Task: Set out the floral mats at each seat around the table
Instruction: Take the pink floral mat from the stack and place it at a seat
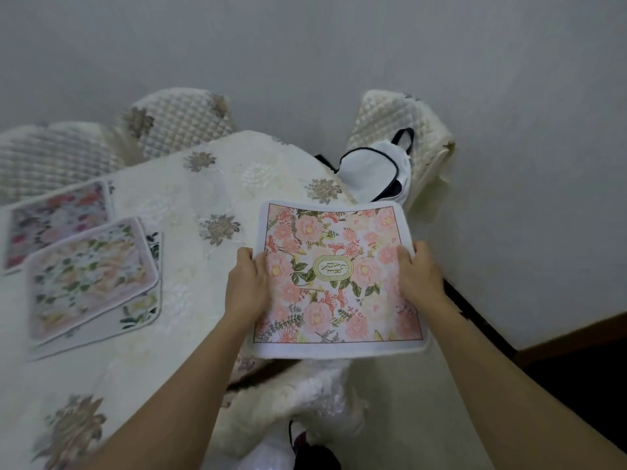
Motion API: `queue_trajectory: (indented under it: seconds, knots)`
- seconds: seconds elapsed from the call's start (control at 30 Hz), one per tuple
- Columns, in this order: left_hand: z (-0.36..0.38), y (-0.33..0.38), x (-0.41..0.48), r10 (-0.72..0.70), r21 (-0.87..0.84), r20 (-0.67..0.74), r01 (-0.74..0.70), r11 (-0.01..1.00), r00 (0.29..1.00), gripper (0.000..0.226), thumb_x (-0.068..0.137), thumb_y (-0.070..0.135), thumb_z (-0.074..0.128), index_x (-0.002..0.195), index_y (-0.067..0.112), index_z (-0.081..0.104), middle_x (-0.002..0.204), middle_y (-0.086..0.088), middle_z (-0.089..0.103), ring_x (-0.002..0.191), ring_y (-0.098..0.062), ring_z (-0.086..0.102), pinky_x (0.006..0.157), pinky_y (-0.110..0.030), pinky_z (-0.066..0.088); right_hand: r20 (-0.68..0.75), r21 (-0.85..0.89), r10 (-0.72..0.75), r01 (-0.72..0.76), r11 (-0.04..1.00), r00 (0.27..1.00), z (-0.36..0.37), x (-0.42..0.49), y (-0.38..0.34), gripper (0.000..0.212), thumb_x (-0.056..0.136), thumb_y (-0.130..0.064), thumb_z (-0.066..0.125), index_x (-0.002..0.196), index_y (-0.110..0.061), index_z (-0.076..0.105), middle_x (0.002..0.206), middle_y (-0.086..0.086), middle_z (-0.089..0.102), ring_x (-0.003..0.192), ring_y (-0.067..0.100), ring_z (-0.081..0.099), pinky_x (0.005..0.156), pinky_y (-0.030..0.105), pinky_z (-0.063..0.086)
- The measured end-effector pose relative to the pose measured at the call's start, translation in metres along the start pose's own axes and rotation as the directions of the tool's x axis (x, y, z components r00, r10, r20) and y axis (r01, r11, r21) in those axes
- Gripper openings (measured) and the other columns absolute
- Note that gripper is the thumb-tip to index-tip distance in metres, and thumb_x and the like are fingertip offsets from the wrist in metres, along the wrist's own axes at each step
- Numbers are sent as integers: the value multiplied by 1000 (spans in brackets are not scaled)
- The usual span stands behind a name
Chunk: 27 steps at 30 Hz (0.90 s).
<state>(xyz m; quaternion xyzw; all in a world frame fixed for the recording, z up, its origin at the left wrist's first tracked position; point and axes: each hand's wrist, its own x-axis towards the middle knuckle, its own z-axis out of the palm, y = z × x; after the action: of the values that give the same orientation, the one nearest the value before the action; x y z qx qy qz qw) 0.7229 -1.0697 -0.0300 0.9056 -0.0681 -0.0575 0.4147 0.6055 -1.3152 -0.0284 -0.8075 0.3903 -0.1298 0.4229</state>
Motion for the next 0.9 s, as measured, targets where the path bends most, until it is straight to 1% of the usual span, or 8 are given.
queue_trajectory:
  seconds: [0.07,0.2,0.23,0.4,0.53,0.73,0.83,0.9]
  knots:
    - [-14,-14,13,-46,-16,-53,45,999,998,30,104,36,32,98,8,44,79,-2,55,68,-21,53,53,-34,37,51,5,-50,50,999,997,24,15,-20,21,100,-36,40,103,-16,46,89,0,56,84,26,57,68,37,42]
    - [-38,-41,37,-113,-74,-157,102,992,981,29,104,35,34,98,9,44,78,-2,54,67,-19,52,54,-33,38,108,28,-158,156,987,981,66,35,-61,21,101,-32,43,106,-12,46,95,3,54,85,24,52,65,33,36]
    - [-42,-47,40,-130,-78,-183,118,990,974,29,104,35,34,97,9,44,77,-1,54,66,-18,52,53,-32,37,129,34,-182,179,983,975,75,39,-68,20,101,-31,43,106,-12,46,96,3,53,85,23,51,65,32,35]
    - [-48,-73,51,-214,-97,-274,194,976,938,28,104,33,34,95,9,43,73,3,51,63,-14,49,51,-31,32,206,27,-261,261,965,943,116,58,-81,23,101,-35,43,107,-13,45,97,6,54,84,25,50,71,35,39]
    - [-38,-89,58,-302,-138,-299,272,952,905,25,103,31,34,93,9,42,71,-1,51,62,-18,49,54,-34,34,270,24,-280,285,958,921,142,75,-80,34,101,-37,44,116,-6,47,97,7,57,81,26,53,67,33,38]
    - [-20,-110,62,-410,-159,-339,378,912,847,24,104,31,34,92,13,43,72,2,53,63,-14,50,52,-31,34,363,-7,-271,293,956,892,178,95,-71,38,100,-40,45,118,-7,46,90,7,55,77,25,53,66,31,36]
    - [-9,-125,63,-449,-154,-347,422,894,824,24,104,31,33,94,12,43,73,2,54,64,-17,52,52,-32,34,419,-8,-269,299,954,867,198,105,-62,42,99,-43,45,120,-7,45,94,8,57,79,26,55,67,33,40]
    - [-1,-137,61,-468,-150,-347,444,883,813,25,104,31,32,94,11,43,72,2,54,64,-18,52,51,-32,34,446,-21,-257,297,955,857,213,108,-51,43,99,-46,45,120,-8,44,97,9,60,82,28,57,70,37,47]
